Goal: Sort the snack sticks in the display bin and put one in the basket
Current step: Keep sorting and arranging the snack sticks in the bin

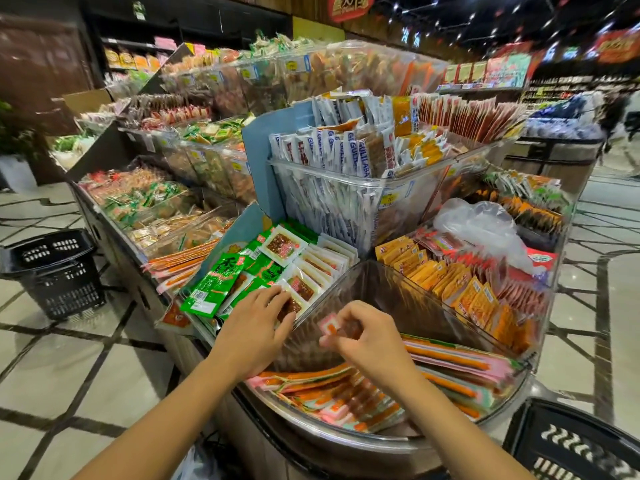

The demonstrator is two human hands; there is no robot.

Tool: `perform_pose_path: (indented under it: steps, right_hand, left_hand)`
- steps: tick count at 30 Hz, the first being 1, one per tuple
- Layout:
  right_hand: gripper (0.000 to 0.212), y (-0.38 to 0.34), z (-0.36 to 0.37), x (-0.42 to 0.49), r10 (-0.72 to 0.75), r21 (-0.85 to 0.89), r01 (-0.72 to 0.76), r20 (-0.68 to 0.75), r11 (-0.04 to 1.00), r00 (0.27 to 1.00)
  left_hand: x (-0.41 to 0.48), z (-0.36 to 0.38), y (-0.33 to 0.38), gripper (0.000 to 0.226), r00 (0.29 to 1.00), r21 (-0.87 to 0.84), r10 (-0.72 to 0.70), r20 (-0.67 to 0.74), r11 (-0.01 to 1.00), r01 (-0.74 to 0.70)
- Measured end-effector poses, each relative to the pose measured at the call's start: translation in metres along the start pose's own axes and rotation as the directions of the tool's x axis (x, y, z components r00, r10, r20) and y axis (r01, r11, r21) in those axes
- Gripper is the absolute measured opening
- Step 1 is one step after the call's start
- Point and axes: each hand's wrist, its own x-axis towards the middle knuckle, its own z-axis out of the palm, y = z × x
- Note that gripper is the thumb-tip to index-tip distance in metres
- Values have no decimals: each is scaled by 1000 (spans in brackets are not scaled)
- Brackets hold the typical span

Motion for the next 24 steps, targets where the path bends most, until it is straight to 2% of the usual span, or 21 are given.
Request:
perform_pose_path:
  steps: [2, 5, 6, 8, 11, 13, 15, 17, 19, 22, 24]
  right_hand:
    - [26, -5, -17, 1, 65, 148, -51, -89, 988, 994]
    - [22, -12, -44, 7, 65, 248, -19, -179, 969, 982]
    - [21, -15, -52, 9, 66, 266, -15, -182, 964, 981]
    - [26, -20, -65, 10, 79, 289, -27, -172, 957, 982]
    - [24, -31, -79, 10, 74, 257, -24, -187, 966, 980]
    - [22, -37, -84, 8, 44, 231, 1, -188, 973, 981]
    - [29, -39, -89, 9, -1, 174, 40, -220, 984, 975]
    - [39, -40, -94, 10, -89, 18, 98, -283, 995, 955]
    - [38, -43, -101, 11, -143, -72, 126, -306, 989, 941]
    - [17, -45, -112, 9, -114, 25, 127, -294, 992, 949]
    - [14, -44, -117, 8, -96, 62, 121, -306, 991, 947]
  left_hand:
    - [-1, -1, 2, 87, 1000, -1, -3, 10, 1000, 3]
    - [1, -2, 0, 86, 999, -32, -17, 28, 999, 18]
    - [4, -2, 0, 80, 999, -43, -24, 21, 999, 25]
    - [8, -4, 3, 55, 999, -102, -35, -38, 994, 31]
    - [17, -10, 27, 27, 980, -248, 26, -199, 966, -76]
    - [20, -18, 52, 21, 972, -400, 55, -226, 905, -144]
    - [23, -26, 77, 19, 976, -548, 61, -209, 819, -169]
    - [27, -34, 99, 12, 975, -662, 55, -217, 726, -188]
    - [30, -44, 118, 7, 971, -753, 27, -238, 626, -202]
    - [36, -54, 135, 7, 970, -838, 11, -242, 501, -215]
    - [42, -55, 140, 7, 970, -858, 27, -240, 462, -225]
